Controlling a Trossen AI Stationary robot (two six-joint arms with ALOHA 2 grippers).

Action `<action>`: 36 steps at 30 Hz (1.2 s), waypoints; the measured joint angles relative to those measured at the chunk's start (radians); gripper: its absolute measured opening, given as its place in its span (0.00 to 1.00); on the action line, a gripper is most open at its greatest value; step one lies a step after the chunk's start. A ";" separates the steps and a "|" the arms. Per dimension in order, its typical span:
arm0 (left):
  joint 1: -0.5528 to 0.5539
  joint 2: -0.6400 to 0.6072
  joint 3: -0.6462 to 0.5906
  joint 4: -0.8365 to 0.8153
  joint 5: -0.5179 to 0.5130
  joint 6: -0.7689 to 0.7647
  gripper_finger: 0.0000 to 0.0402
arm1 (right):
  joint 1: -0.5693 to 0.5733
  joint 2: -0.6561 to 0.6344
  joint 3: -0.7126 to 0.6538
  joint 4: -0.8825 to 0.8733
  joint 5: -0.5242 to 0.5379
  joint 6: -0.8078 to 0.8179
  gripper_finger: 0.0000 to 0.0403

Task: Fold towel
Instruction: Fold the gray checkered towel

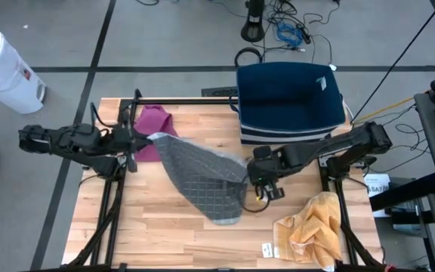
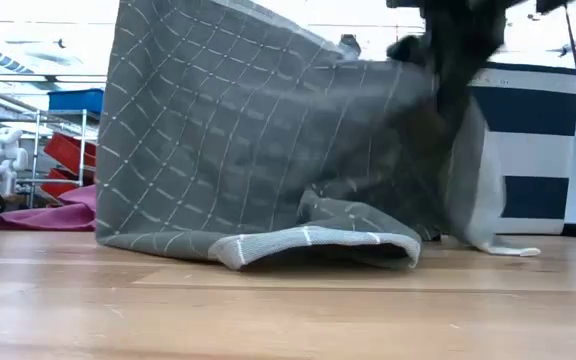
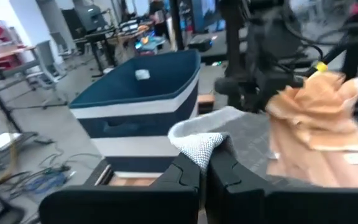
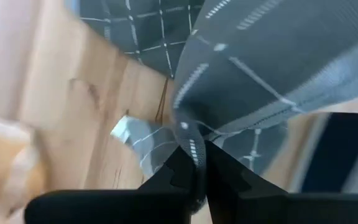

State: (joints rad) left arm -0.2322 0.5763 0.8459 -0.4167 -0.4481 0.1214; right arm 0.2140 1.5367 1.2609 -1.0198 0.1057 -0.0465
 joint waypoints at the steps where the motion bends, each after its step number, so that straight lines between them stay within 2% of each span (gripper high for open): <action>1: -0.002 0.003 0.000 0.000 -0.015 0.006 0.00 | -0.003 0.000 -0.059 0.062 0.000 0.014 0.07; 7: -0.007 0.004 0.003 0.011 -0.176 0.043 0.00 | -0.005 0.000 -0.355 0.322 -0.008 0.122 0.18; 12: -0.007 0.004 0.055 0.016 -0.320 0.072 0.00 | 0.002 0.000 -0.485 0.505 -0.009 0.210 0.24; 14: -0.007 0.004 0.079 0.015 -0.349 0.073 0.00 | 0.010 0.000 -0.504 0.557 -0.008 0.225 0.24; 20: -0.007 0.016 0.104 0.009 -0.354 0.089 0.00 | 0.058 -0.001 -0.508 0.720 -0.024 0.229 0.25; 27: -0.007 0.052 0.104 -0.003 -0.353 0.075 0.00 | 0.145 -0.001 -0.508 0.725 -0.032 0.318 0.25; 31: -0.006 0.068 0.104 -0.008 -0.353 0.075 0.00 | 0.195 -0.001 -0.508 0.790 0.068 0.312 0.27; 33: -0.006 0.076 0.104 -0.008 -0.353 0.075 0.00 | 0.212 -0.001 -0.508 0.787 0.113 0.292 0.30; 36: -0.007 0.080 0.103 -0.009 -0.350 0.070 0.00 | 0.220 -0.001 -0.508 0.789 0.119 0.297 0.38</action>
State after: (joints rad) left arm -0.2390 0.6561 0.9489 -0.4258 -0.7978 0.1912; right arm 0.4342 1.5352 0.7532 -0.2311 0.2251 0.2501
